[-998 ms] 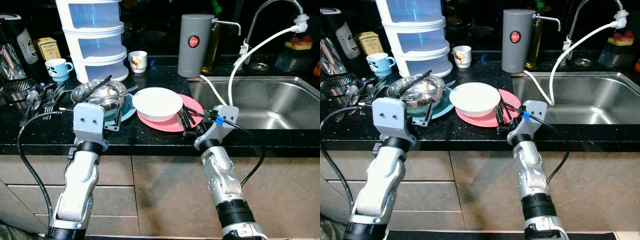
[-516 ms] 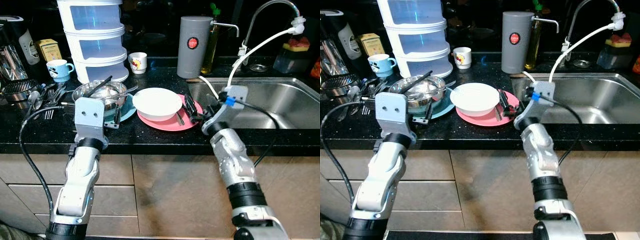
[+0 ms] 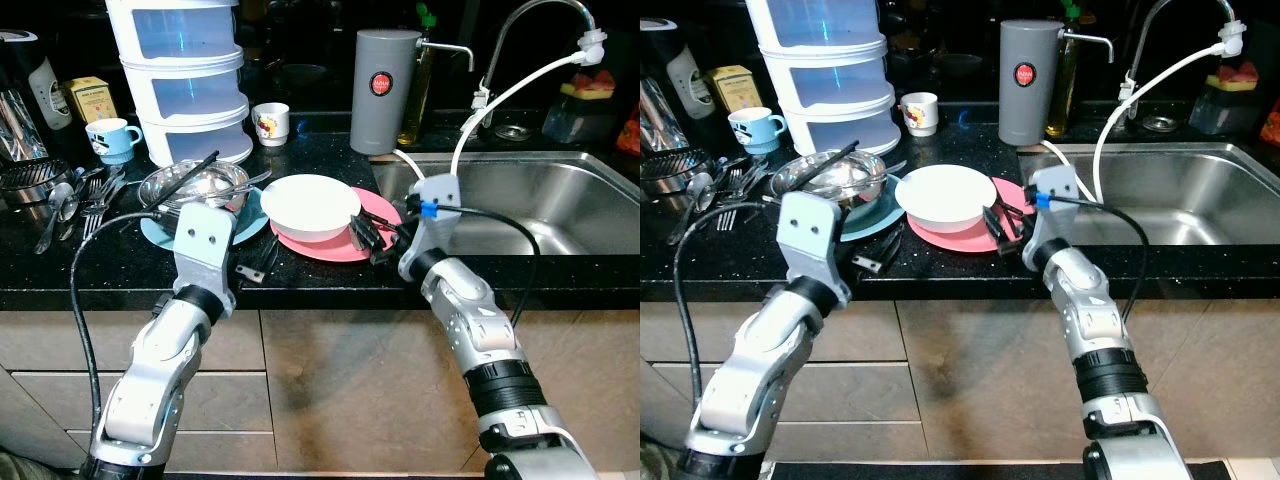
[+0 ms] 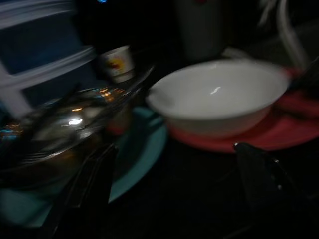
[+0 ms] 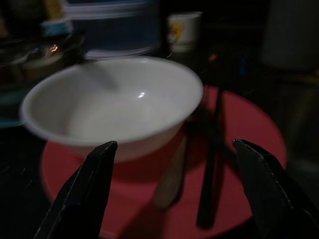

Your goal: Kitchen organization

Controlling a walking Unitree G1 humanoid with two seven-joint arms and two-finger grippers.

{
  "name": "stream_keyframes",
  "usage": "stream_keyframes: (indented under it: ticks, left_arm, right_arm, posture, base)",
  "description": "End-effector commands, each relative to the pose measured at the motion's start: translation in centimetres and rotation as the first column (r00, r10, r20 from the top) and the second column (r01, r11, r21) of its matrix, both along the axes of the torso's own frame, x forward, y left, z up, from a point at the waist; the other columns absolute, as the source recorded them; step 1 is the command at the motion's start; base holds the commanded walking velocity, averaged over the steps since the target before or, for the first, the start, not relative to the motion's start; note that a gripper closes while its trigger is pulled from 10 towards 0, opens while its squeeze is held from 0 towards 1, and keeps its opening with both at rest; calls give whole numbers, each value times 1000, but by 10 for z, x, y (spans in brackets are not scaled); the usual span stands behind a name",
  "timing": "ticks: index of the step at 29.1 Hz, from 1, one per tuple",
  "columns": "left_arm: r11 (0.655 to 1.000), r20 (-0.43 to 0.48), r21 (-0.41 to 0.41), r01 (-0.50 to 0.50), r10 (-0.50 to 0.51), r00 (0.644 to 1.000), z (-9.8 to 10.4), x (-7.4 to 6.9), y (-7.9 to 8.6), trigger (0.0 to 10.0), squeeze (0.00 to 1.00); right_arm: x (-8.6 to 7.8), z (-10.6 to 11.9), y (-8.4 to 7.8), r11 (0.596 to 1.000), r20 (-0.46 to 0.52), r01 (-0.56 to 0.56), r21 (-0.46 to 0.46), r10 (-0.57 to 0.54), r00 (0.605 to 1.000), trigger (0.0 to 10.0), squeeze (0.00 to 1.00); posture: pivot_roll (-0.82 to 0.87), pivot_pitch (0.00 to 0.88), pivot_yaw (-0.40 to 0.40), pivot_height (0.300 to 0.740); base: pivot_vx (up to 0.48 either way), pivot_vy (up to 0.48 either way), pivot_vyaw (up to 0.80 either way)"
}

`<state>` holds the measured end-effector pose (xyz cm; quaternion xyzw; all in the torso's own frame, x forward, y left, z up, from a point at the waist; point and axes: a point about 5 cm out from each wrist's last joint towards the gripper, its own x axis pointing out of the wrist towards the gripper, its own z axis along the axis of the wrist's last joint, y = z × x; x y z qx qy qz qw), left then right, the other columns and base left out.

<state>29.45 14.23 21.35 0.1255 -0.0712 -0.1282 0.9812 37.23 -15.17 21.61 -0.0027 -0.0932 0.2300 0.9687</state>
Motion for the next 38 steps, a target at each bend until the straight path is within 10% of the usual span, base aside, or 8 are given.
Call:
stream_keyframes:
  ticks: [1,7,15,16,28,29,38]
  left_arm:
    - [996,-40,65,-55,58,998,-7,-2,6,10000,0]
    - [973,-10,-12,-232,232,973,-4,-8,23,10000,0]
    - [996,14,-56,-66,67,998,-4,-12,10,10000,0]
    - [998,12,-53,-40,40,999,-6,-14,8,10000,0]
    - [999,1,3,37,-37,999,-8,-17,-2,10000,0]
    - [998,-1,7,58,-58,998,-9,-18,-5,10000,0]
    - [996,-9,-14,93,-93,996,-9,-21,-5,10000,0]
  right_arm:
    - [0,-1,-4,999,-37,-26,20,27,999,10000,0]
    - [8,17,-26,998,-26,17,65,-16,1000,10000,0]
    - [23,19,-25,996,-100,55,72,-47,994,10000,114]
    - [26,19,-28,993,-123,76,87,-65,990,10000,1000]
    - [36,30,-38,984,-144,139,107,-123,982,10000,941]
    - [36,34,-41,981,-145,124,146,-103,984,10000,0]
    - [30,40,-68,990,-116,4,137,12,993,10000,0]
  posture:
    - [98,17,38,740]
    - [102,29,20,740]
    - [106,40,8,740]
    - [109,45,1,740]
    - [112,56,-5,740]
    - [112,60,-3,740]
    - [113,69,-8,740]
  base:
    - [0,0,0]
    - [0,0,0]
    - [0,0,0]
    - [0,0,0]
    - [0,0,0]
    - [0,0,0]
    - [0,0,0]
